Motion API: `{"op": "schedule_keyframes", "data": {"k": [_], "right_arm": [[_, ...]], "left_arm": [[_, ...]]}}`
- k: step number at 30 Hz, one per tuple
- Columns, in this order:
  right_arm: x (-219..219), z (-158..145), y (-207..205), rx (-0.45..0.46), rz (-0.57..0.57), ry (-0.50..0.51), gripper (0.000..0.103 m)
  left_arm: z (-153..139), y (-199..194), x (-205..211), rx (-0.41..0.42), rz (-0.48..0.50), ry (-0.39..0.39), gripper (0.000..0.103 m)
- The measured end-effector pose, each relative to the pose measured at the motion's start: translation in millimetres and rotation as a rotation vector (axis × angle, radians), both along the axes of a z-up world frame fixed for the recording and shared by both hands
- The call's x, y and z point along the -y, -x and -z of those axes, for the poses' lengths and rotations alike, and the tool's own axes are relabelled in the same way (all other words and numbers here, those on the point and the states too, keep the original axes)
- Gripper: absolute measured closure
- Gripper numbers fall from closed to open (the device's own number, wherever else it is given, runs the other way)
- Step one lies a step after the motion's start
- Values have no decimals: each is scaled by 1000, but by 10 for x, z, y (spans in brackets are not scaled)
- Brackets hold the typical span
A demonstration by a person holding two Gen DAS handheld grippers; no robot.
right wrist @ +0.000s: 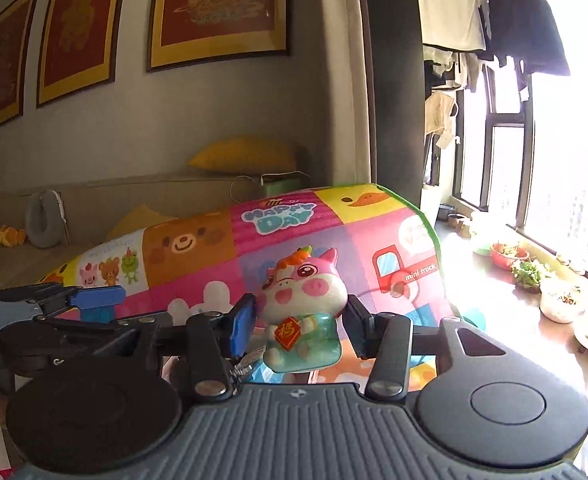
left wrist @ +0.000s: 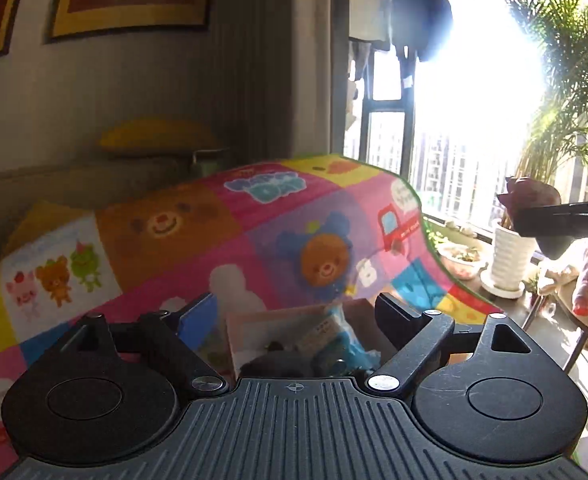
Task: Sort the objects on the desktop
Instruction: 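Grasp the pink pig figurine with the right gripper and drop it into the box, then grasp the yellow corn toy with the right gripper and lift it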
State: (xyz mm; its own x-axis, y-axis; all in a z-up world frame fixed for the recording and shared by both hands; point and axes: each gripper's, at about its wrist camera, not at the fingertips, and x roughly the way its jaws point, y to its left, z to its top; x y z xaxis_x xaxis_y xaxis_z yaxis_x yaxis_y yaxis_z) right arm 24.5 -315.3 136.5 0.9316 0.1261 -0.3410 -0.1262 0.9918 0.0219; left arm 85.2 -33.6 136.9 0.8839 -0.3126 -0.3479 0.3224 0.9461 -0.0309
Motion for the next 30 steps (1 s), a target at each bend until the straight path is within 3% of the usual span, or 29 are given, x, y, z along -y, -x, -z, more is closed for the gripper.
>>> {"op": "schedule_keyframes", "data": {"k": [4,9,13,20,26,30], "right_arm": [[-106,165,-306,-79,-45,-45,56],[-345,503,-764,-234,-85,-123,56],[-527,762,-1052,-348,-124,-170,45],[-780,820,-1121,-349,-110,-89,45],[-1180,819,-1280,-375,-156,-11,45],[-1613,871,-1539,-439,-209,29,52]], "left_arm": [[435,24,-319,-103,-73,-50,8],[818,99,-632,-200,-128,-53,6],[947,241,-793,-210,-143,-64,2],[1117,259,-884,-188,-175,-123,1],[1219,138,-1062,-177,-227,-61,0],[1303,87,-1230,-223,-226,47,0]]}}
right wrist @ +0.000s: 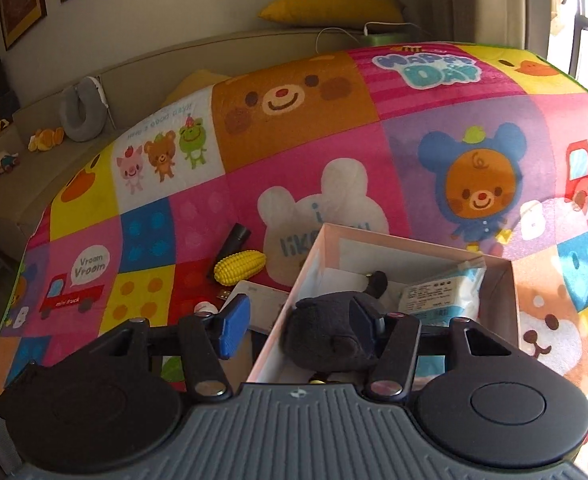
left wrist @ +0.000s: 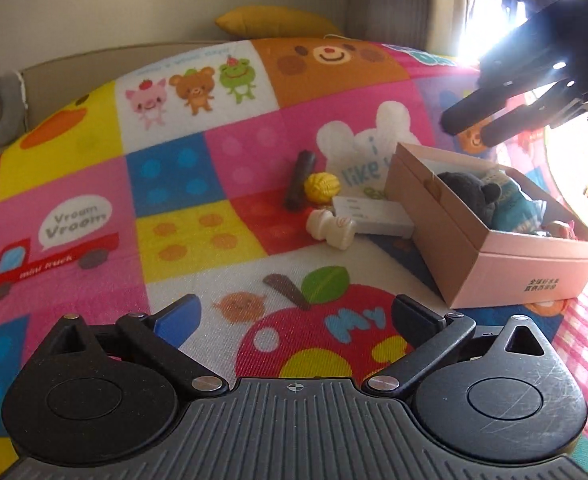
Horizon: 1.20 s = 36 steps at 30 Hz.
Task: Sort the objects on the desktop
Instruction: 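Grasp the yellow corn toy with the right gripper and lift it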
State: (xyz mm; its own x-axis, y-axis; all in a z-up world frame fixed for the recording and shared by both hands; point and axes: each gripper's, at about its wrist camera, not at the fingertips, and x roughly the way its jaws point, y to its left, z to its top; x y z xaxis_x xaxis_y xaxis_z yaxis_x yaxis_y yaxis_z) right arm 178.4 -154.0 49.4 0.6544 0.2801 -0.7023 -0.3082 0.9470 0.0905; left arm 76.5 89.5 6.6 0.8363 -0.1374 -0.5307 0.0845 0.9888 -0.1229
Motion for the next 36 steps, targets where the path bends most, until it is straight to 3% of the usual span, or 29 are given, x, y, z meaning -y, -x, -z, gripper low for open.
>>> {"op": "schedule_keyframes", "data": {"k": [5,11,17,20,27,30,31,36], "right_arm": [[-595,200,-537,-121,-38,5,55],[-1091,539,-1125,-196,37,3,33],[-1268,857,-1360,-297,114,50,32],[-1300,916,-1341,-341,111,41,51],[-1283,816,-1153,-302,73,23,60],[-1222,659,-986,-276,30,4,62],[-1181,582,-903,-269,15,-5,72],[-826,272,-452,-257,-101,-55,73]], "left_arm": [[12,33,-83,11,-1,66,0],[32,16,-156,-5,-14,124,0],[44,1,-195,-13,-17,157,0],[49,-1,-208,-15,-18,164,0],[60,-14,-246,-25,-29,189,0],[63,-16,-248,-26,-27,190,0],[65,-14,-250,-26,-26,192,0],[76,-30,-252,-38,-22,196,0]]}}
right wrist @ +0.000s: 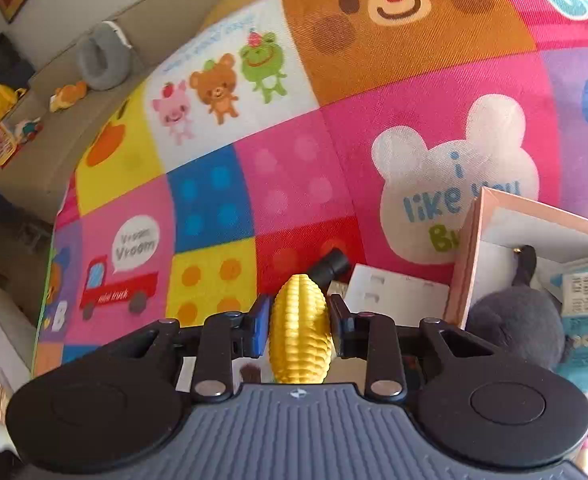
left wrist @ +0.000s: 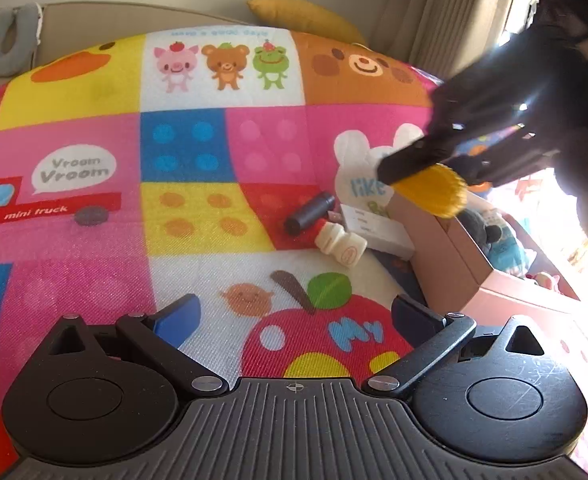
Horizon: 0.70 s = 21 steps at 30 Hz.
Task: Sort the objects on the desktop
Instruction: 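Grasp the yellow corn toy with the right gripper and lift it, then set the corn toy on the mat beside the box and open the right gripper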
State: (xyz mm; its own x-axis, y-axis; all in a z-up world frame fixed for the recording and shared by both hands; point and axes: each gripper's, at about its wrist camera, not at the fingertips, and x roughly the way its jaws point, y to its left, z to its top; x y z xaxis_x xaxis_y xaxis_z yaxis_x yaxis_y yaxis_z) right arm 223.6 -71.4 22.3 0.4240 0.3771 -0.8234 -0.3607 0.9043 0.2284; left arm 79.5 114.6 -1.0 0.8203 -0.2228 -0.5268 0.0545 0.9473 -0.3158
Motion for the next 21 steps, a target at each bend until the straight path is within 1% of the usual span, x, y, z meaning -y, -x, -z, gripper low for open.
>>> {"op": "schedule_keyframes", "data": {"k": [2,6,8,10,13,15,16,17,18,21], "right_arm": [[187,-110,297,36,-34,7,73],[509,-266,747,31,-104,-32,73],[588,-284,874,58,-100,-22,59],[617,-314,880,96,-85,-6,56],[509,-292,663,109,-62,-7,48],[332,-238,399,111,-54,15,48],[211,-192,256,119,-45,43,55],[97,-131,111,126,-34,74,69],[-14,-54,-47,120,-23,101,72],[-236,209,-483,77,46,117,72]], "left_arm": [[-5,7,33,2,13,-17,0],[-13,12,102,2,23,-61,0],[-14,4,131,-6,24,-80,0],[-14,2,153,-9,21,-95,0],[-15,5,165,-7,18,-104,0],[-14,4,148,-5,16,-95,0],[-12,6,135,-3,14,-87,0],[-12,8,120,-1,14,-77,0],[-12,10,108,1,14,-68,0],[-6,8,80,3,12,-47,0]]}}
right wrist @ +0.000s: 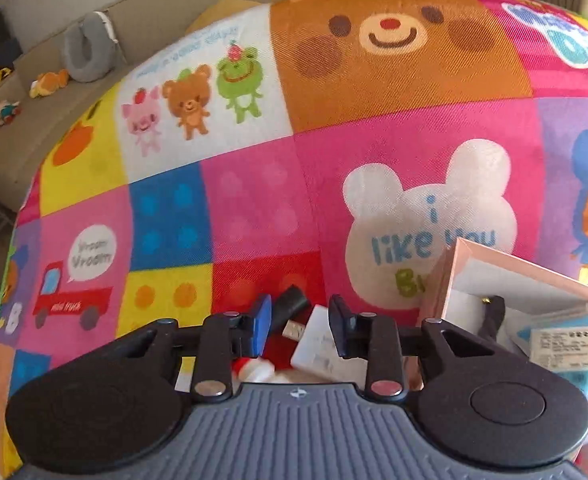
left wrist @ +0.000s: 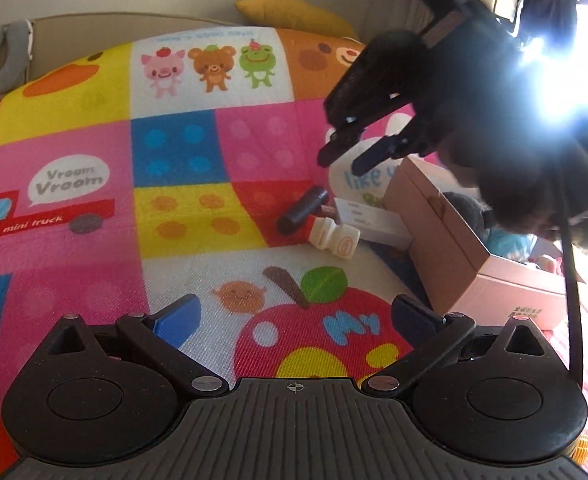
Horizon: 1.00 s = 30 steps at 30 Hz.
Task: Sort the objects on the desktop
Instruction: 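Set the corn toy on the mat beside the box and open the right gripper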
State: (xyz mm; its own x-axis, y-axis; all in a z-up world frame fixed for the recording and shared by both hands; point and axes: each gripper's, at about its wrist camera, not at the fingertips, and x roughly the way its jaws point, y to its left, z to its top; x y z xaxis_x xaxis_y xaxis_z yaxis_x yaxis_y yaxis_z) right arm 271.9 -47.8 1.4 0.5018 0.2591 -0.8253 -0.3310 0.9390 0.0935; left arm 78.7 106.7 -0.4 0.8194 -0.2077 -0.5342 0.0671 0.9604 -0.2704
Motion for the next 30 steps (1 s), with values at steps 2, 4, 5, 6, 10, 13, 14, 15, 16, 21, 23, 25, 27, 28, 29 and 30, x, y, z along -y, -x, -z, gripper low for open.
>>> {"op": "schedule_keyframes", "data": {"k": [2,4,5,6,10,13,14,15,16,21,23,25,27,28,29,30], "right_arm": [[-69,166,-235,-36,45,-8,72],[-79,309,-389,-94,76,-21,72],[-71,364,-423,-127,76,-32,72],[-58,406,-423,-155,73,-40,71],[2,402,-200,-210,19,-59,70],[75,347,65,-245,-8,-71,70],[102,327,155,-256,-23,-73,69],[135,313,244,-264,-34,-74,69],[171,288,353,-280,-48,-79,70],[368,253,936,-345,-146,-138,69],[482,276,1148,-350,-163,-145,68],[610,298,1362,-295,-168,-127,67],[786,244,1600,-164,-161,-74,59],[890,206,1722,-92,-154,-56,53],[991,164,1838,-24,-147,-39,44],[1115,123,1964,46,-136,-25,40]], "left_arm": [[3,-4,-14,-1,0,12,0],[4,-2,-33,0,3,24,0],[5,0,-37,2,4,28,0],[5,3,-40,4,3,31,0],[-20,46,-52,24,21,36,0],[-48,150,-13,32,70,23,0],[-52,203,12,30,92,11,0],[-57,262,38,30,113,0,0],[-64,324,57,31,133,-7,0],[-72,564,121,3,192,-15,0],[-53,606,163,-14,211,-20,0],[-38,634,215,-30,229,-25,0],[-31,647,290,-45,247,-34,0],[-32,654,331,-49,256,-39,0],[-36,663,379,-53,269,-41,0],[-41,668,425,-57,285,-37,0]]}}
